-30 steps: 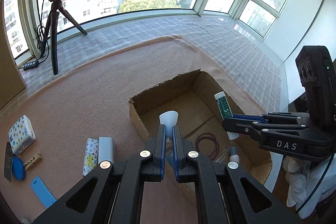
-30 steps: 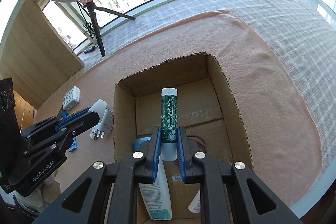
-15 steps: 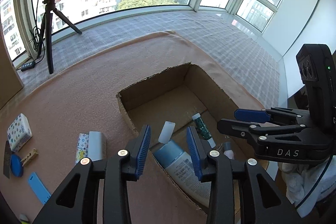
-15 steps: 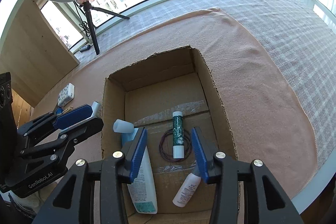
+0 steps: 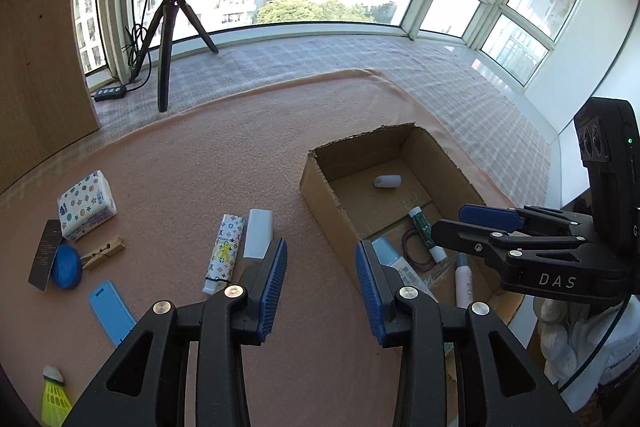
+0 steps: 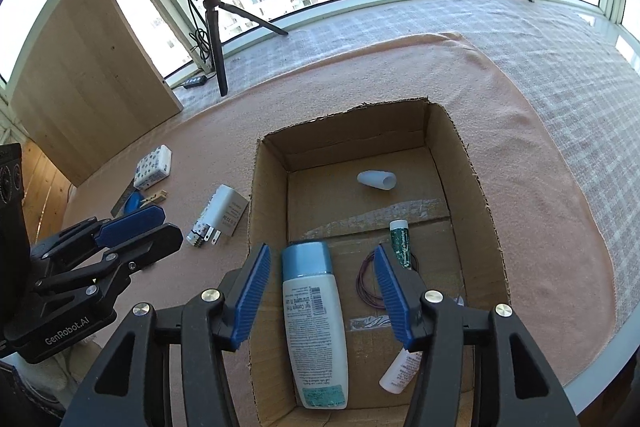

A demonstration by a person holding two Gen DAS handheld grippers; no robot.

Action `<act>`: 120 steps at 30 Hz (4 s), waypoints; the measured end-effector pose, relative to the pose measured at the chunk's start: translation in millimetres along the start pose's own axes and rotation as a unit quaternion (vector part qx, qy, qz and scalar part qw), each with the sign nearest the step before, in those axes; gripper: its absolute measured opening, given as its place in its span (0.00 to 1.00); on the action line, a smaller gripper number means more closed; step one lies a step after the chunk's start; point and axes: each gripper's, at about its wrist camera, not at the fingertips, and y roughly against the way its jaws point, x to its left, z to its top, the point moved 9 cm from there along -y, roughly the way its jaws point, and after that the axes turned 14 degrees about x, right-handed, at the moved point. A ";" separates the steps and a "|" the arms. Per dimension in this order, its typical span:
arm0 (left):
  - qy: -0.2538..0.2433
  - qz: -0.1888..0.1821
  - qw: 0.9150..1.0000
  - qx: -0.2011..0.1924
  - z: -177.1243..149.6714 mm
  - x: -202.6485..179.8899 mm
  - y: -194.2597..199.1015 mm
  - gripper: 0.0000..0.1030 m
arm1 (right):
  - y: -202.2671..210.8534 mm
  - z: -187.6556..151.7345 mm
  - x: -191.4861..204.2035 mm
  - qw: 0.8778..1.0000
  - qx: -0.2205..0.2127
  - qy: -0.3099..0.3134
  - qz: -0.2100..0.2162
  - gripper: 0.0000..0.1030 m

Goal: Organize objects

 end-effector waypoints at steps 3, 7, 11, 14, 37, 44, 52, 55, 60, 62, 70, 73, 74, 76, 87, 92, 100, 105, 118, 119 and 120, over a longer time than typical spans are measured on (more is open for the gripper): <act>0.021 0.012 1.000 0.000 -14.8 27.6 7.8 0.38 | -3.6 0.6 16.5 1.000 -0.001 0.014 0.008 0.49; 0.057 0.028 0.998 0.004 -38.9 72.1 16.3 0.38 | -8.8 1.0 37.2 0.999 0.002 0.032 0.016 0.49; 0.089 0.042 0.995 0.012 -63.1 111.1 20.3 0.38 | -16.7 3.0 59.2 0.998 0.013 0.047 0.030 0.49; 0.109 0.045 0.993 0.016 -76.3 133.1 23.5 0.38 | -23.6 5.9 75.8 0.997 0.025 0.056 0.044 0.49; 0.224 0.050 0.973 0.004 -104.6 230.7 42.5 0.37 | -90.0 25.9 196.2 0.983 0.095 0.113 0.109 0.49; 0.224 0.076 0.971 -0.025 -130.3 232.6 79.9 0.38 | -117.7 15.4 221.5 0.978 0.121 0.138 0.100 0.49; 0.268 0.093 0.959 -0.029 -190.8 255.4 106.6 0.37 | -139.6 5.3 239.7 0.974 0.142 0.150 0.096 0.49; 0.279 0.093 0.955 -0.030 -206.9 260.7 104.5 0.37 | -141.6 0.3 247.3 0.971 0.150 0.155 0.103 0.49; 0.299 0.091 0.949 -0.023 -228.8 273.3 94.9 0.37 | -142.7 -9.1 268.8 0.966 0.160 0.162 0.124 0.49; 0.302 0.095 0.948 -0.021 -236.1 276.8 93.1 0.37 | -143.9 -13.4 280.1 0.963 0.164 0.168 0.129 0.49; 0.282 0.100 0.954 -0.006 -238.8 290.2 74.1 0.37 | -159.5 -38.8 323.3 0.952 0.195 0.177 0.159 0.49; 0.269 0.100 0.958 -0.003 -232.3 291.0 65.0 0.37 | -167.4 -48.7 338.9 0.946 0.208 0.183 0.166 0.49; 0.266 0.098 0.959 -0.002 -230.7 291.2 62.2 0.37 | -169.6 -51.6 343.9 0.945 0.212 0.184 0.168 0.49; 0.259 0.092 0.961 -0.002 -226.3 289.7 57.0 0.32 | -173.6 -56.4 352.0 0.943 0.218 0.184 0.171 0.49; 0.245 0.061 0.968 0.002 -215.7 274.2 40.0 0.10 | -191.6 -71.4 361.6 0.938 0.244 0.156 0.190 0.49; 0.245 0.057 0.968 -0.004 -211.0 266.1 42.4 0.06 | -185.8 -70.3 356.8 0.938 0.242 0.156 0.194 0.42; 0.219 0.036 0.975 -0.014 -191.1 229.5 44.9 0.06 | -164.3 -61.4 333.7 0.943 0.223 0.143 0.204 0.38; 0.184 0.022 0.982 -0.025 -164.1 192.7 48.4 0.06 | -137.4 -51.4 302.3 0.950 0.195 0.123 0.209 0.37; 0.055 -0.030 0.998 -0.026 -82.6 54.0 31.8 0.06 | -54.0 -41.9 169.0 0.976 0.100 0.040 0.187 0.37; 0.047 -0.035 0.998 -0.025 -76.9 44.0 29.4 0.06 | -48.2 -40.7 157.4 0.978 0.094 0.032 0.185 0.37; 0.038 -0.039 0.998 -0.024 -71.2 32.7 27.1 0.06 | -42.9 -39.6 144.6 0.979 0.087 0.023 0.183 0.37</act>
